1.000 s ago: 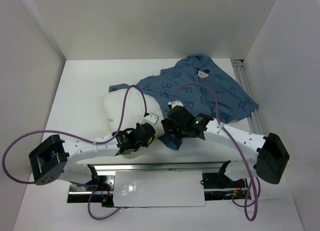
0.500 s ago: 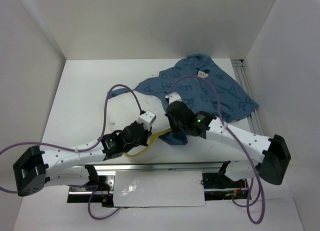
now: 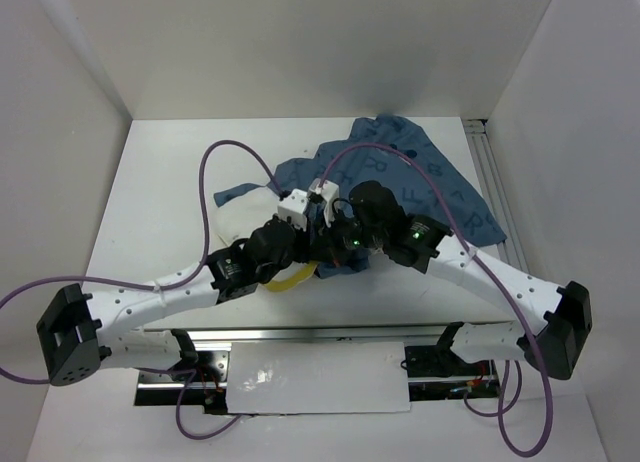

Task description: Put the pillow into the pillowcase

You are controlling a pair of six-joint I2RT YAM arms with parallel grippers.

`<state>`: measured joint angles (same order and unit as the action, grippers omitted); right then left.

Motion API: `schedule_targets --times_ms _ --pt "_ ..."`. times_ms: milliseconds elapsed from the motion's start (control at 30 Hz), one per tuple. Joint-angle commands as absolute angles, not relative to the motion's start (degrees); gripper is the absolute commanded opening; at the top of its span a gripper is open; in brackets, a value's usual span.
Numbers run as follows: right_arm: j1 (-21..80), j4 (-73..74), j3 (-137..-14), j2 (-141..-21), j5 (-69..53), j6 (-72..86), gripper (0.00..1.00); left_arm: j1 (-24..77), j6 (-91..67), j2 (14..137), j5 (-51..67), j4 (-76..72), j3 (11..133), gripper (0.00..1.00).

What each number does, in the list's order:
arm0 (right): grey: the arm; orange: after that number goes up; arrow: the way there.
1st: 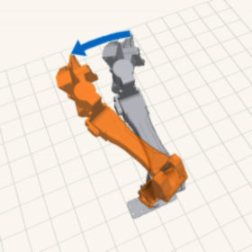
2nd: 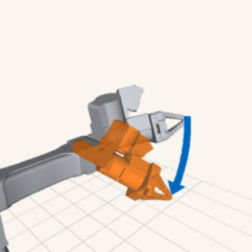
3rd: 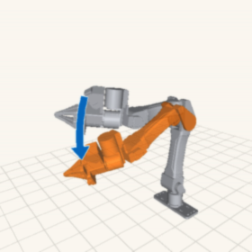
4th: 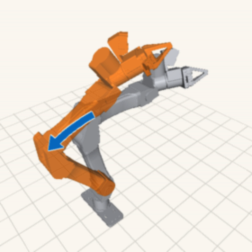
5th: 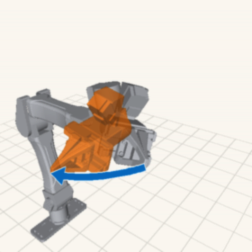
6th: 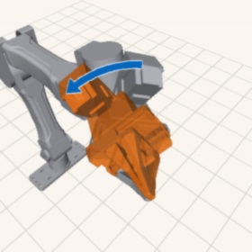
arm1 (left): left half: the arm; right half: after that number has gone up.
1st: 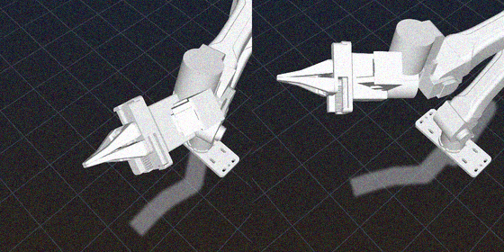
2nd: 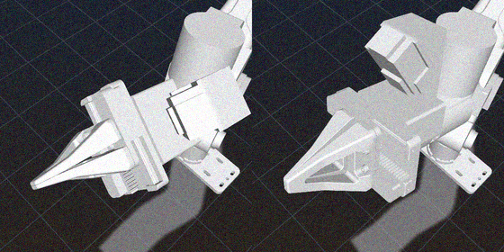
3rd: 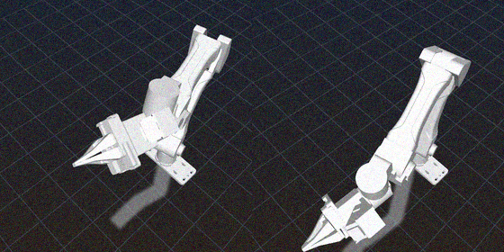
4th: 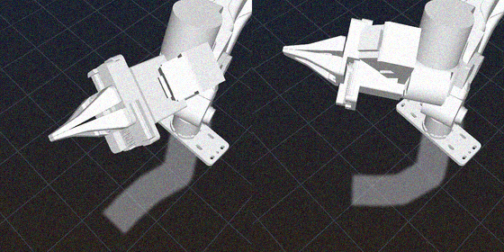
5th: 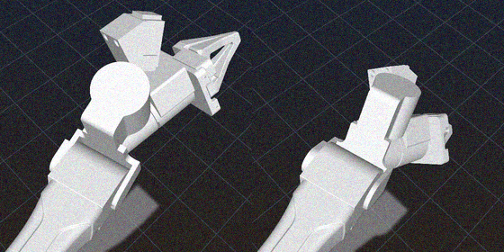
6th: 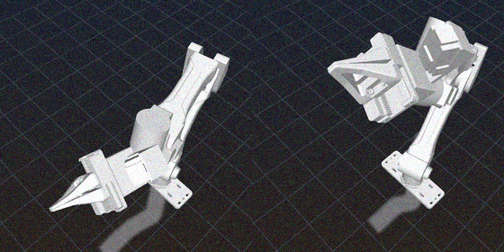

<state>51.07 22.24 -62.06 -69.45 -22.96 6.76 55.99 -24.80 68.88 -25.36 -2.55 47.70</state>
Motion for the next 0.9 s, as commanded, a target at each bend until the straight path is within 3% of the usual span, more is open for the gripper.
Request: schedule_targets --times_ms 0,167,333,367,400,500,600,633,700,767,833,867 --pt "53.88 10.39 -66.45 -67.16 -47.62 7.99 0.0 54.15 -30.83 70.31 -32.86 -16.87 51.33 0.0" --pt "53.88 8.09 -64.61 -63.9 -49.83 8.88 0.0 52.47 -32.61 70.83 -32.79 -18.89 51.33 0.0" --pt "53.88 11.4 -59.69 -59.68 -36.07 10.63 0.0 52.47 -34.1 67.77 -24.45 -15.24 44.22 0.0" --pt "53.88 12.82 -58.98 -58.89 -32.56 10.63 0.0 52.47 -34.97 66.81 -23.65 -12.68 43.51 0.05" --pt "53.88 14.66 -58.37 -58.89 -28.78 11.42 0.0 52.47 -36.11 65.84 -22.34 -9.96 42.72 0.22" --pt "53.88 19.94 -54.85 -58.89 -15.33 13.97 0.0 52.47 -41.55 61.36 -20.4 -1.51 37.81 0.57" --pt "53.88 22.32 -51.52 -60.11 -13.89 14.68 0.0 52.47 -44.99 57.23 -20.39 6.02 35.6 0.74" --pt "53.88 23.02 -50.89 -60.12 -14.5 14.68 0.0 52.47 -46.65 56.52 -20.39 8.5 35.6 0.92" --pt "53.88 24.51 -50.28 -60.12 -14.5 14.68 0.0 52.47 -49.29 54.76 -22.23 13.77 35.6 0.95" --pt "53.88 26.27 -50.27 -60.64 -13.62 13.89 0.29 53.0 -53.77 53.97 -28.19 21.24 35.6 1.0" --pt "53.88 26.89 -52.03 -60.64 -14.41 11.88 0.44 53.0 -57.81 53.44 -34.76 27.13 36.81 1.0" --pt "53.88 26.89 -52.73 -61.34 -14.41 11.34 0.57 53.0 -61.14 53.44 -36.28 32.38 39.0 1.0"
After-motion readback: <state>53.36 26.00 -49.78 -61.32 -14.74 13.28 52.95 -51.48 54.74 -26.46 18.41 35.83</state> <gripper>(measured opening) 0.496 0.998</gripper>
